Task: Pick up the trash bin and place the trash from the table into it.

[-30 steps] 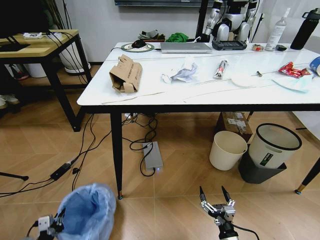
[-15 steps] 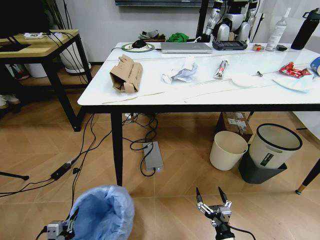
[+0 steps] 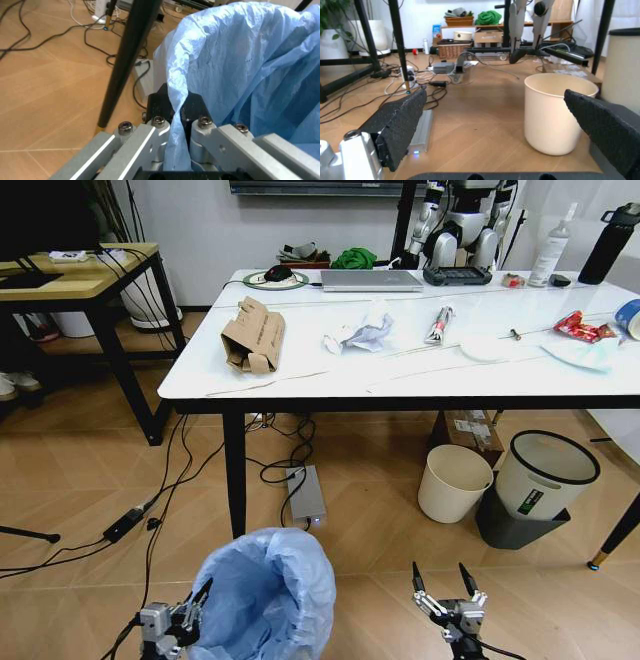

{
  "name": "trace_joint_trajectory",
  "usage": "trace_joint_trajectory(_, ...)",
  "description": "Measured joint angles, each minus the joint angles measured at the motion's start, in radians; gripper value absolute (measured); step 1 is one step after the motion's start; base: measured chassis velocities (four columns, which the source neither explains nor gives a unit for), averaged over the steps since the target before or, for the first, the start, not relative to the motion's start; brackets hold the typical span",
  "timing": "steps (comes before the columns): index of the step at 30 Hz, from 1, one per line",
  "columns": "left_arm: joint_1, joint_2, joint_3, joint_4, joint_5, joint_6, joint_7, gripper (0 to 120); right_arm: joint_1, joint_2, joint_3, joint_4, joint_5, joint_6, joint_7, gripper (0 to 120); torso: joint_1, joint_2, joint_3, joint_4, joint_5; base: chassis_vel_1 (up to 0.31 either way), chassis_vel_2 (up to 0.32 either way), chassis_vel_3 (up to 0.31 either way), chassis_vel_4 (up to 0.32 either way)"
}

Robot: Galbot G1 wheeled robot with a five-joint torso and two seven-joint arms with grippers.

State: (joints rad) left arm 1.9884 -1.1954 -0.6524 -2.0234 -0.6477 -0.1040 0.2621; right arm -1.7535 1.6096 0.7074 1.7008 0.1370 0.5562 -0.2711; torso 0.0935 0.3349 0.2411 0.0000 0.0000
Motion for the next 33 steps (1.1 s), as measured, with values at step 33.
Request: trace_joint_trajectory(33, 0.005, -0.024, -0.026, 0.006, 0.027, 0.022, -0.014, 0, 0.004, -0.019, -0.04, 0.002, 0.01, -0.003, 0.001, 100, 0.047, 0.14, 0.093, 0.0, -0.0001, 0.0, 0.0, 0.0, 0.0)
